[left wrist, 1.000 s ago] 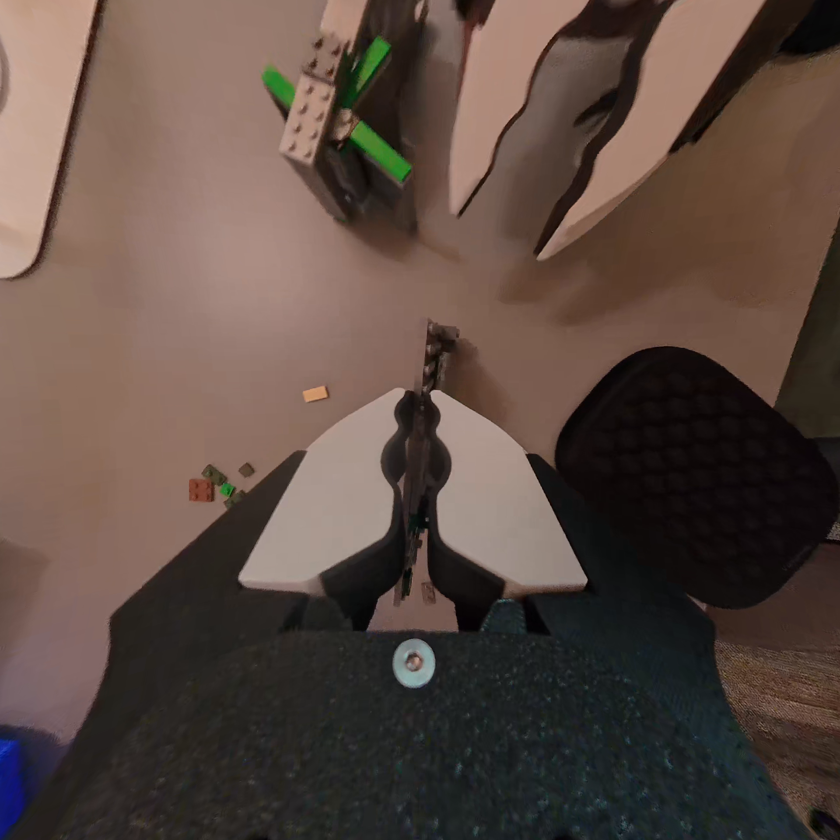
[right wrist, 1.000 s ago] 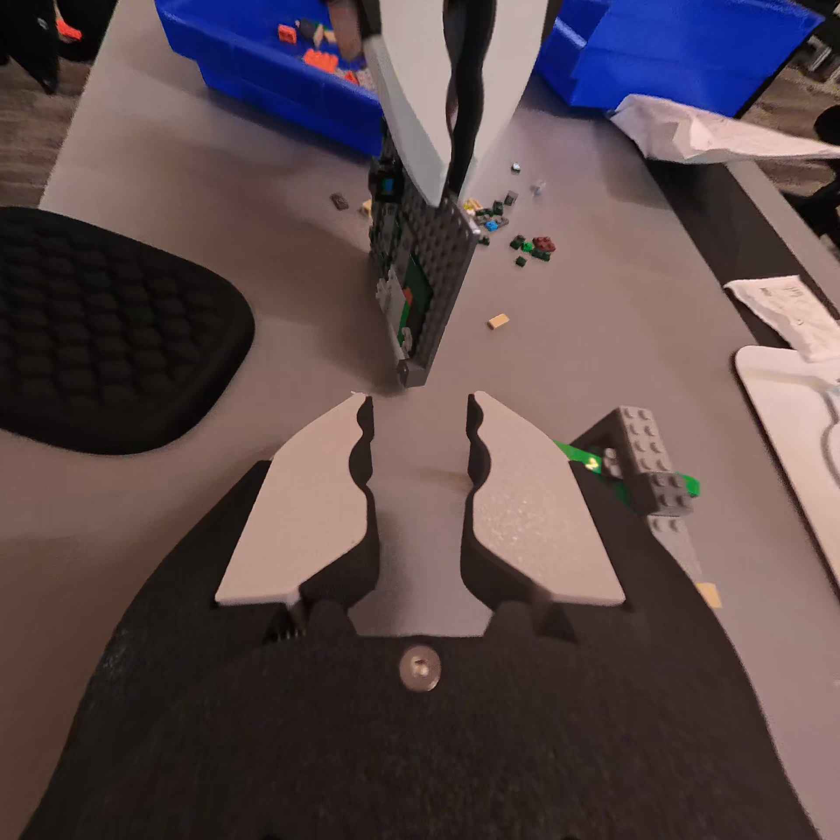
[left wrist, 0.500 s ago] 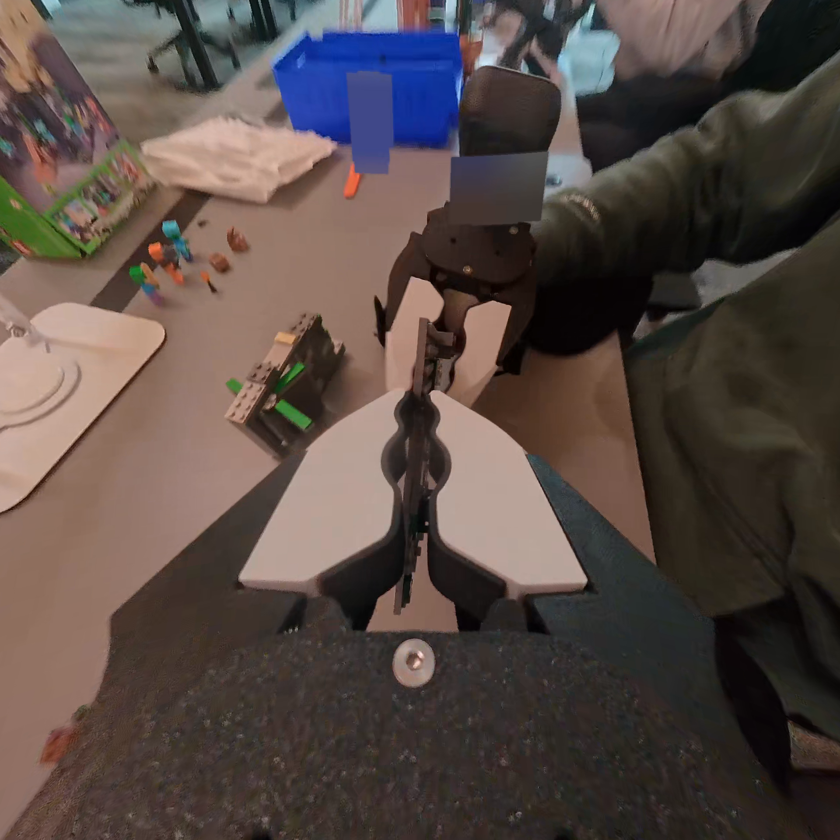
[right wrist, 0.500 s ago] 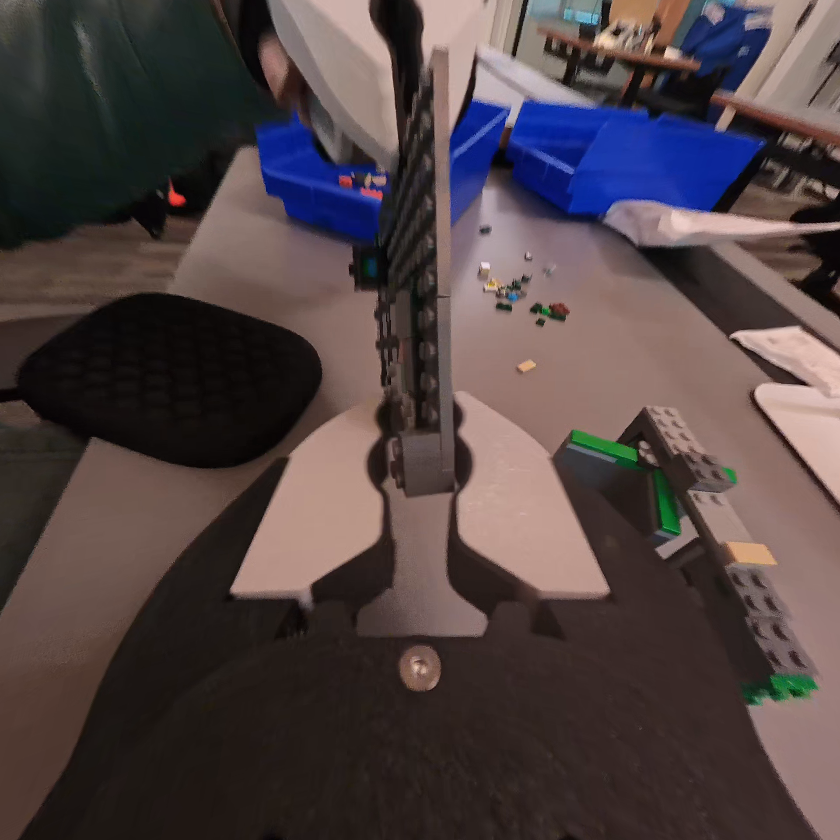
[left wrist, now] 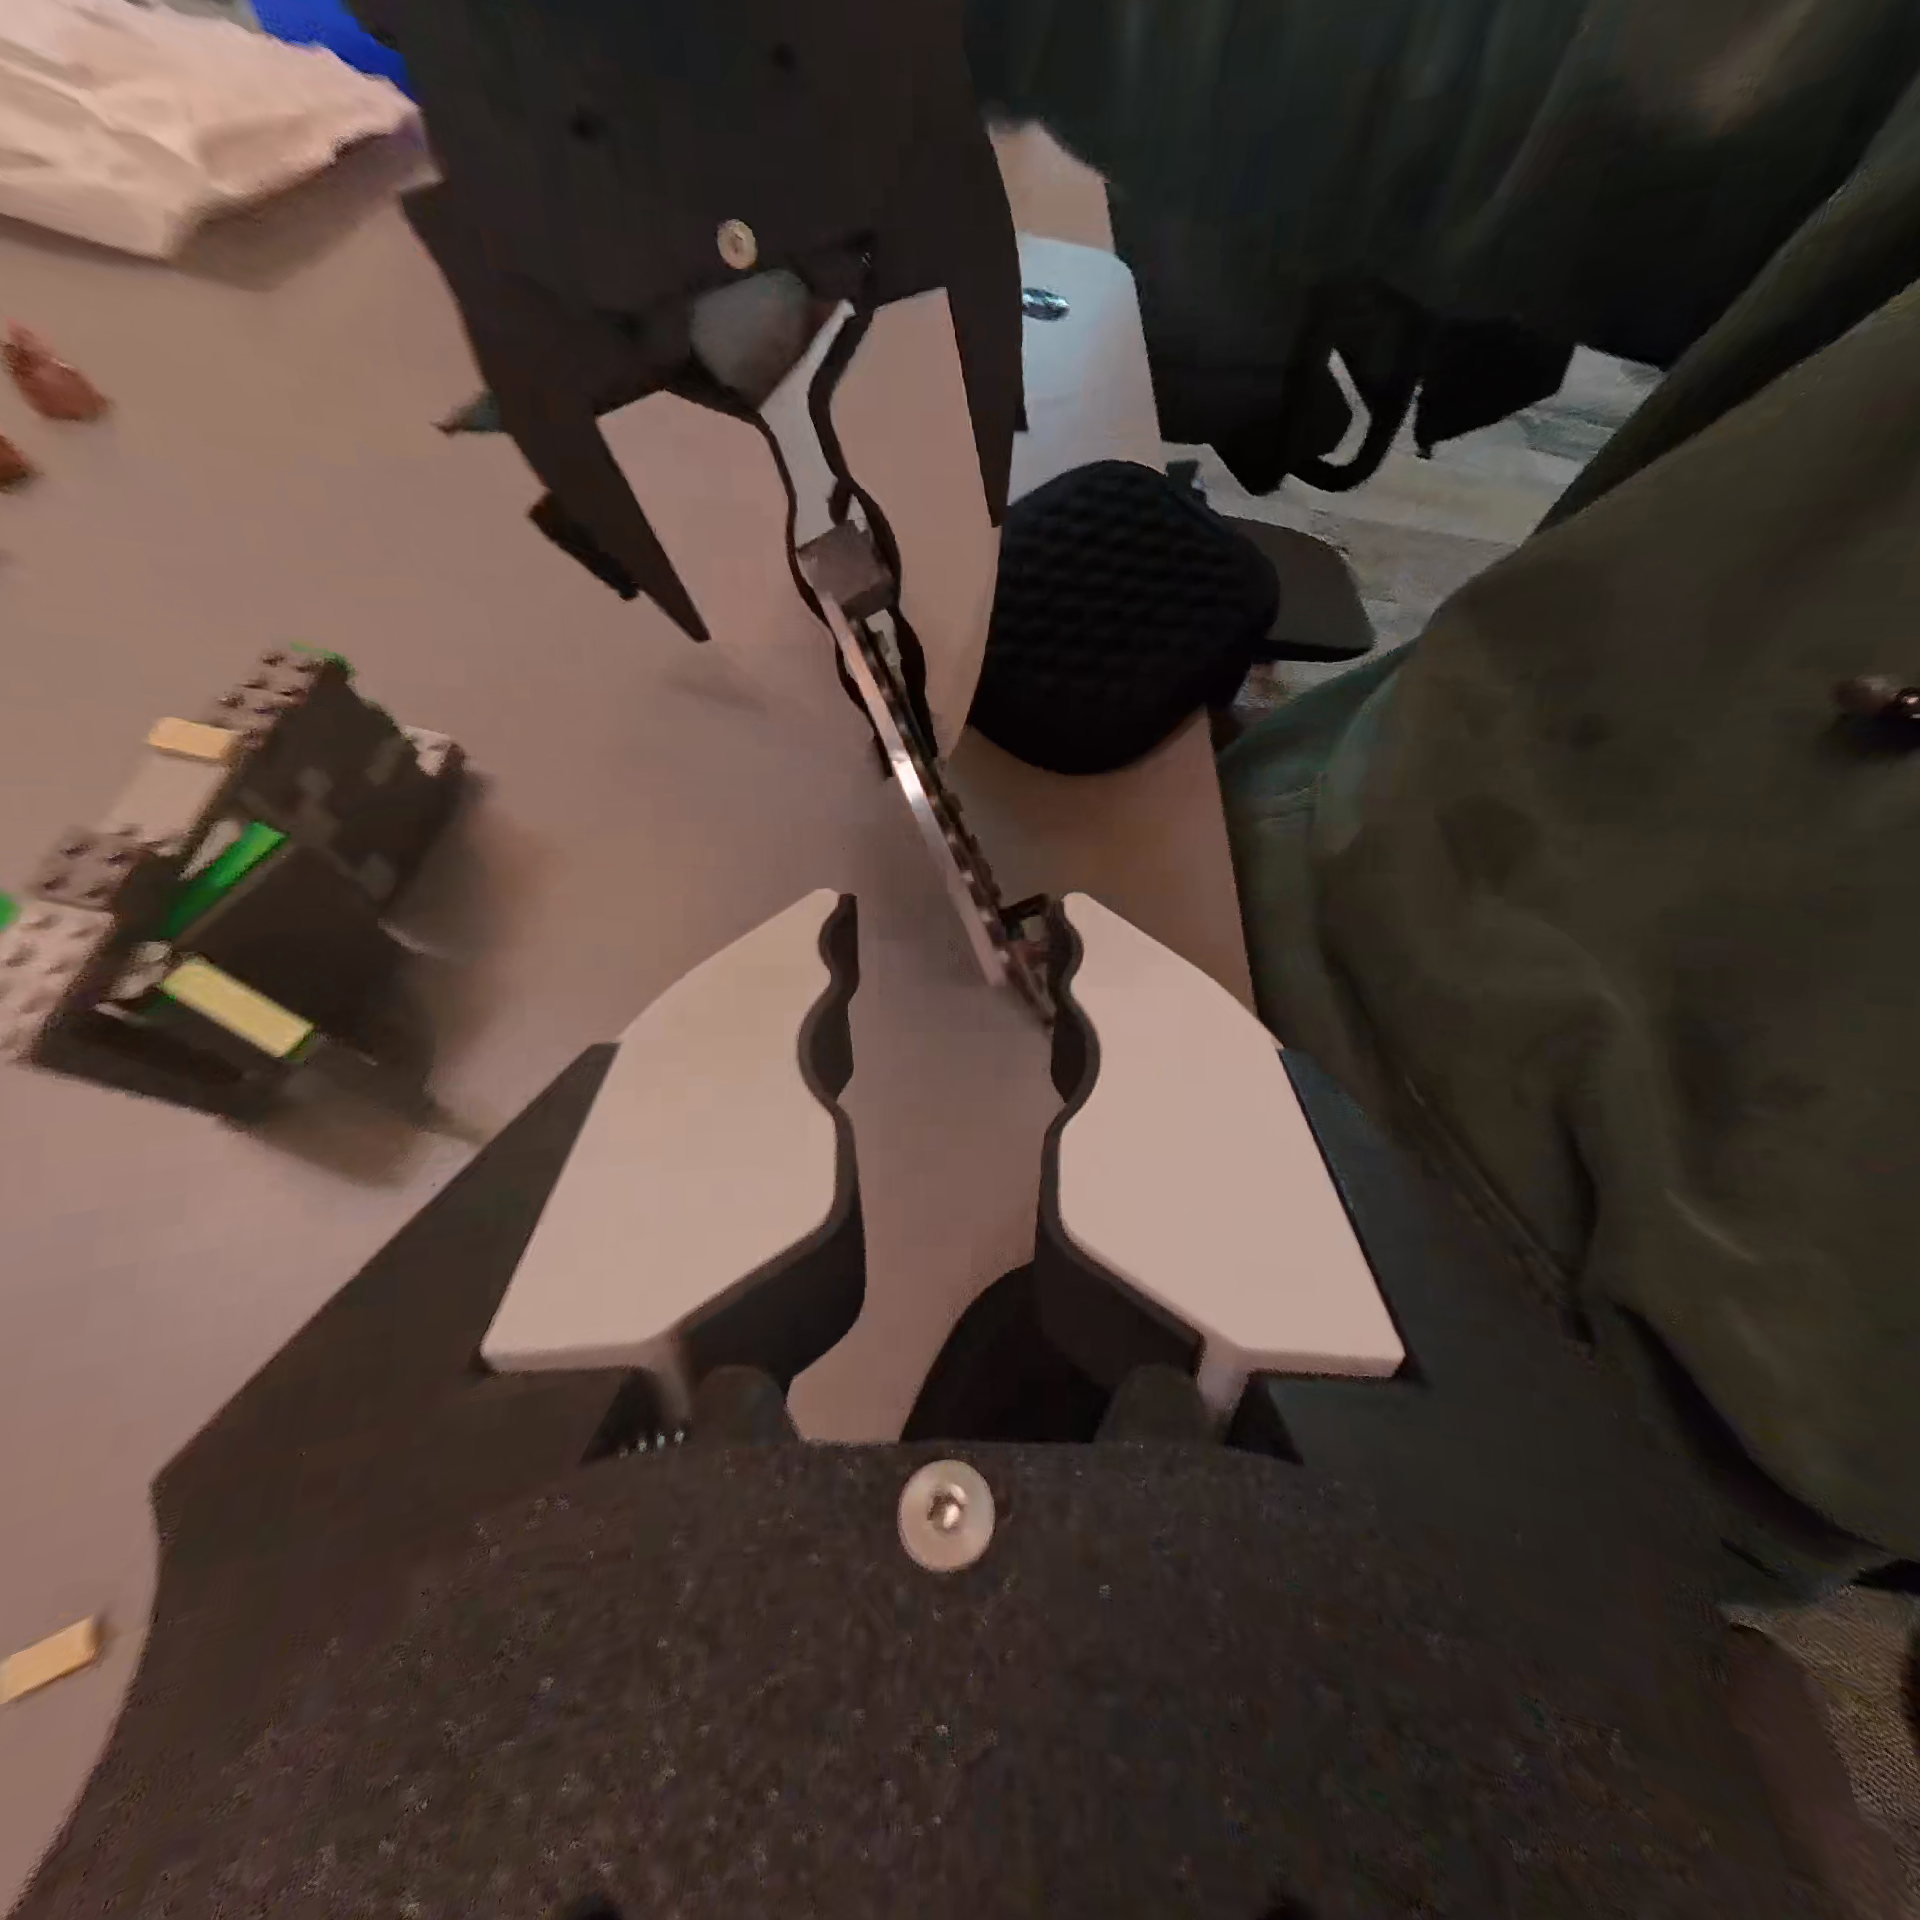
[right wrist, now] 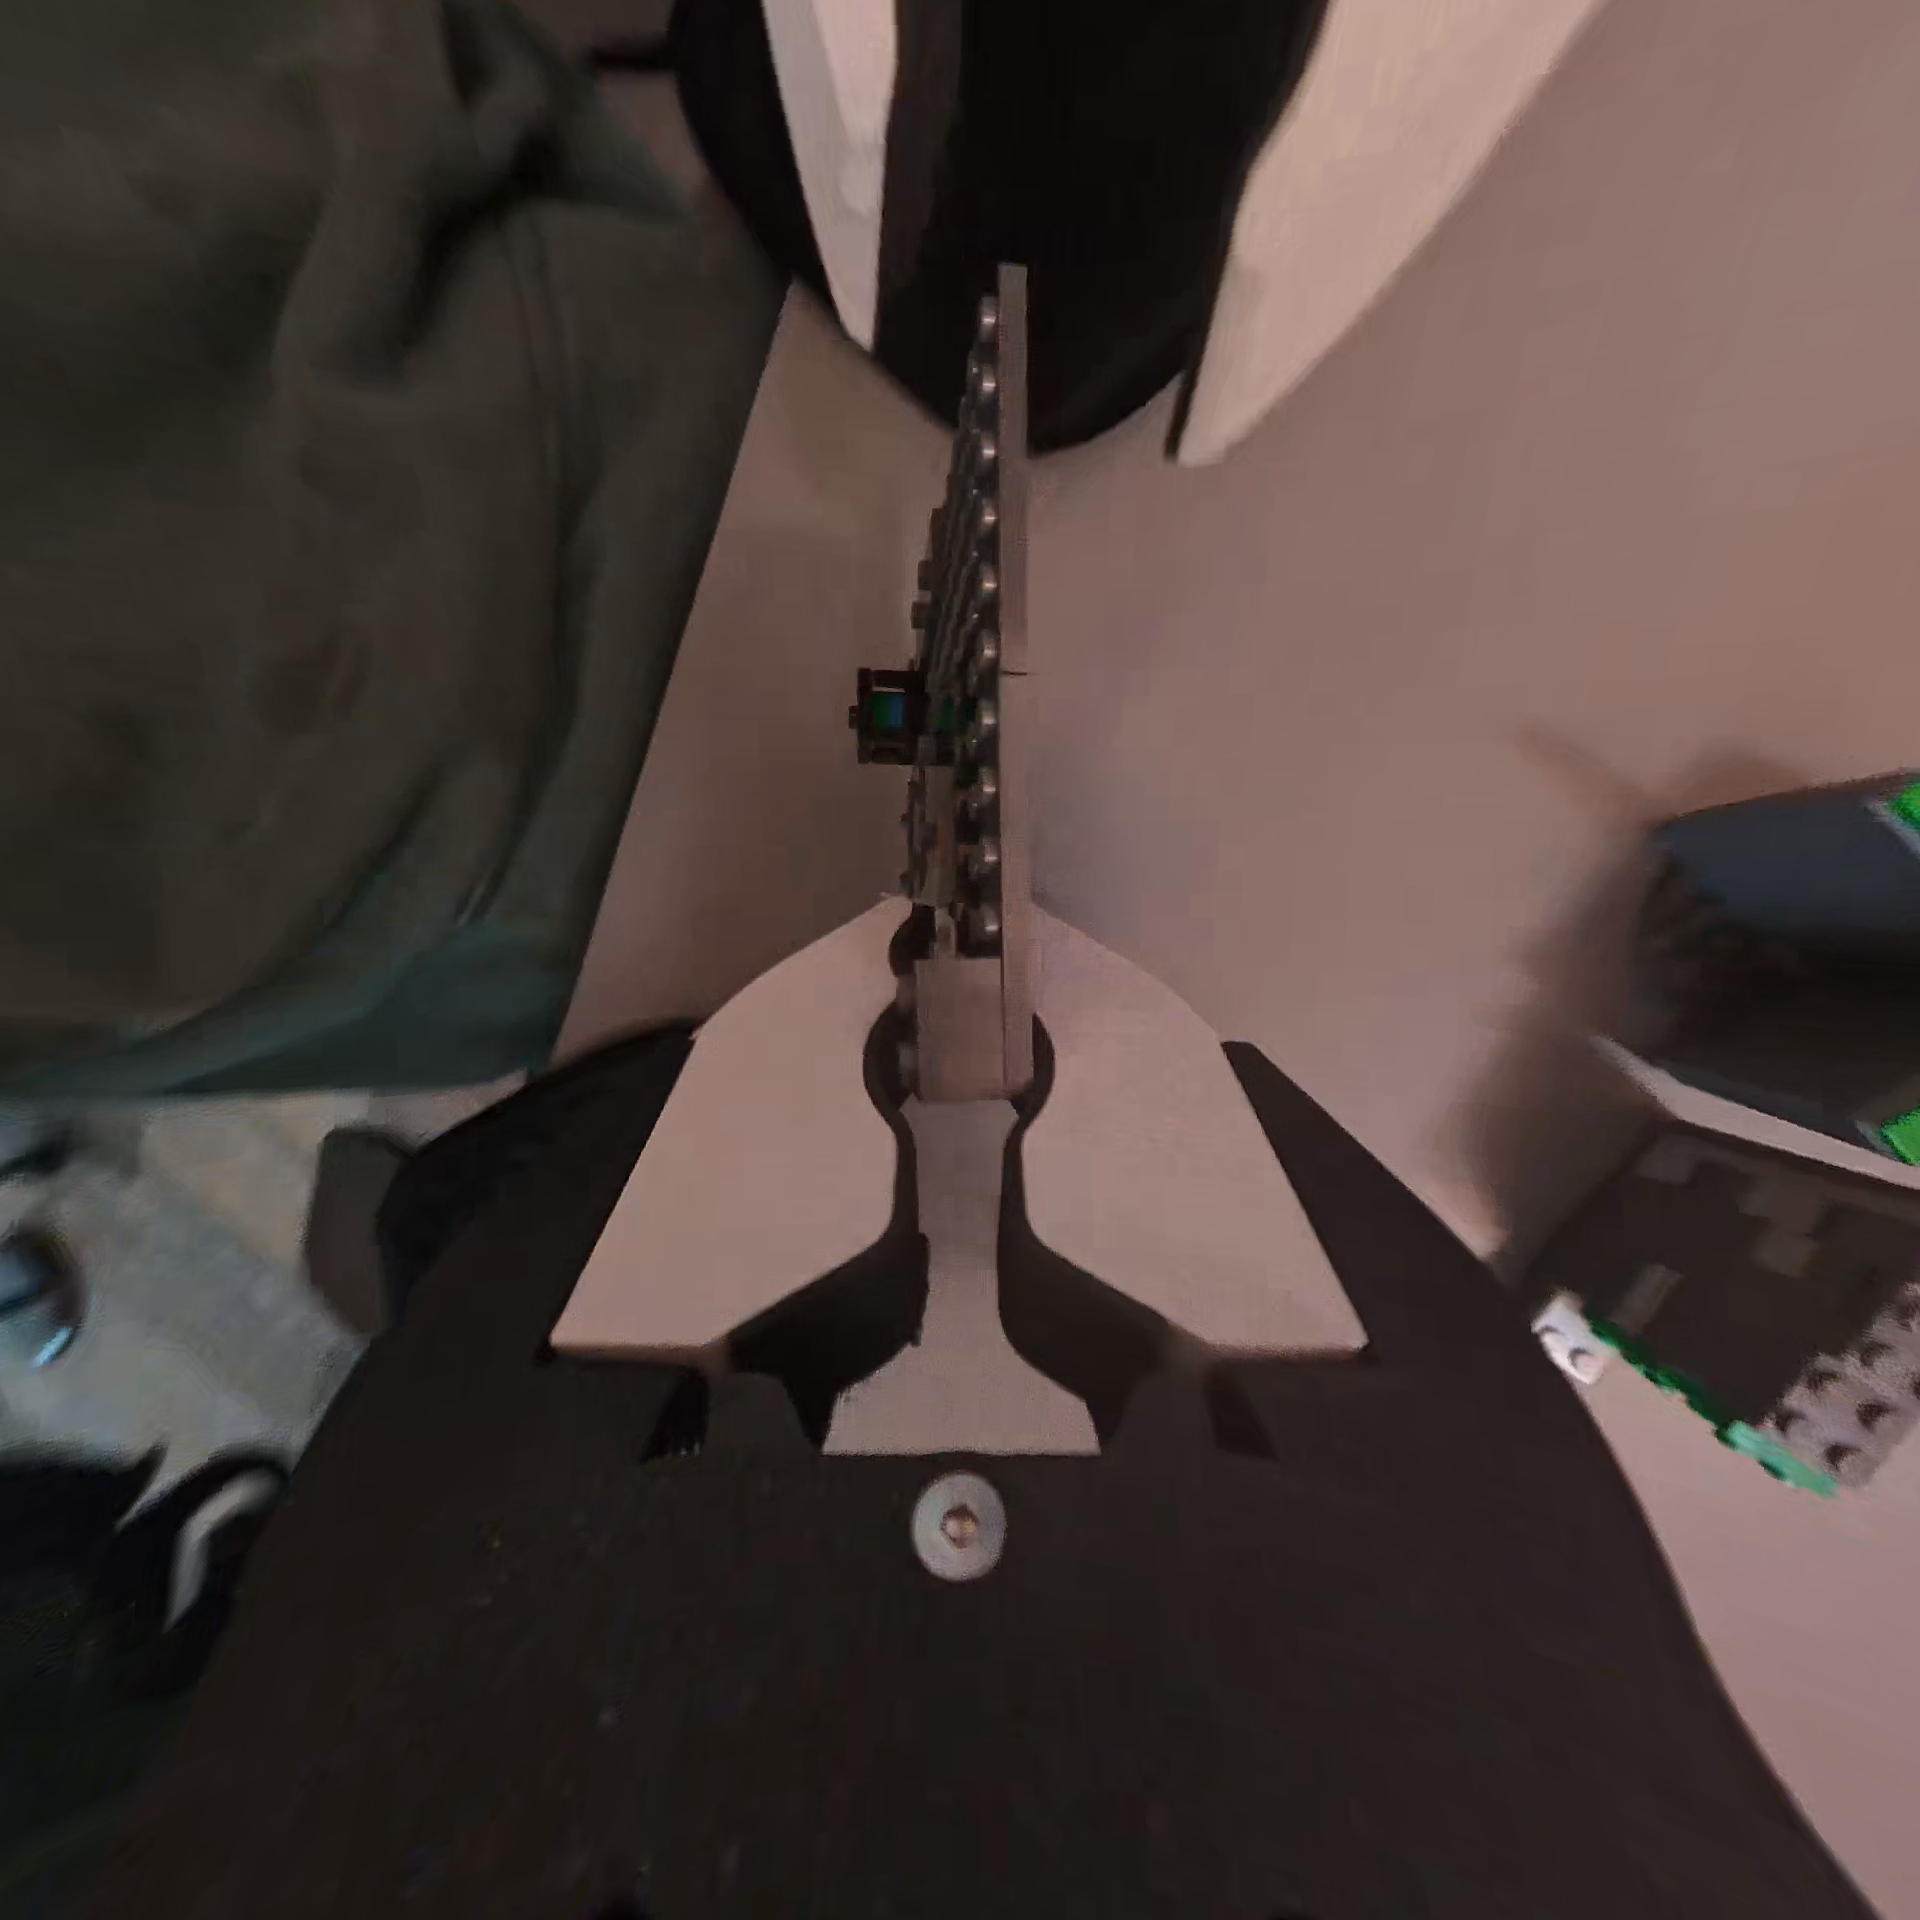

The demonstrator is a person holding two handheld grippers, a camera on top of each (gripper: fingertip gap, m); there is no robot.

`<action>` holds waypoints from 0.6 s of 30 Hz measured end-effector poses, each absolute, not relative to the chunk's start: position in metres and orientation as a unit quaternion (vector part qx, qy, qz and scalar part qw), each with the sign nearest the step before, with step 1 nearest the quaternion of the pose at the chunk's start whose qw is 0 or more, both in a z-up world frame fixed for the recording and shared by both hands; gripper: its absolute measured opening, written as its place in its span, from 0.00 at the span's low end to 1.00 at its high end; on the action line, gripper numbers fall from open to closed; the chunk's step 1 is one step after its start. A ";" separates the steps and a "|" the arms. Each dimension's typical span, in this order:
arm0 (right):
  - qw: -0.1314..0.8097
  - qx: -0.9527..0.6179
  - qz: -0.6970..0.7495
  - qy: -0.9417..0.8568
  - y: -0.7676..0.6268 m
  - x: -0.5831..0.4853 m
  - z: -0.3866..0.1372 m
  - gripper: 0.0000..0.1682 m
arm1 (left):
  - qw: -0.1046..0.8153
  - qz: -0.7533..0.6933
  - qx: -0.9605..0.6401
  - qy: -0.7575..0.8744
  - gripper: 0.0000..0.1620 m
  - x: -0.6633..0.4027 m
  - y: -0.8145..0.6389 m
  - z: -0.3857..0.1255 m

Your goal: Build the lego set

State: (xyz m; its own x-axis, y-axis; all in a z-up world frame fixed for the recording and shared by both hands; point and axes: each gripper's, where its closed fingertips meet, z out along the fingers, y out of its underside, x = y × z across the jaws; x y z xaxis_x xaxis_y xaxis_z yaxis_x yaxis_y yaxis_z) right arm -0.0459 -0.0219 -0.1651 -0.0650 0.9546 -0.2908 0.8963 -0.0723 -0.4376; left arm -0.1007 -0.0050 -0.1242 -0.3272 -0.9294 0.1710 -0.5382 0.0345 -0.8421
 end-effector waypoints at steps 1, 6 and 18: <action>0.028 -0.677 0.259 -0.688 -0.024 -0.046 -0.165 0.06 | 0.203 -0.444 -0.542 0.685 0.20 -0.096 -0.008 -0.128; -0.039 -0.662 0.206 -0.719 -0.020 -0.049 -0.168 0.06 | 0.131 -0.451 -0.553 0.688 0.08 -0.083 -0.021 -0.151; 0.212 -0.723 0.268 -0.600 0.018 -0.033 -0.169 0.25 | 0.192 -0.536 -0.634 0.524 0.04 -0.093 0.018 -0.169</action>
State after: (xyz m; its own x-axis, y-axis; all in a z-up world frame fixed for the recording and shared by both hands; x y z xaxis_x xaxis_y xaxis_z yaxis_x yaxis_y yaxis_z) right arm -0.0325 0.0185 -0.1690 0.1352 0.9819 -0.1328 0.7541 -0.1889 -0.6291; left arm -0.0935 0.0178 -0.1689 -0.1230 -0.8697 0.4779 -0.4588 -0.3772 -0.8045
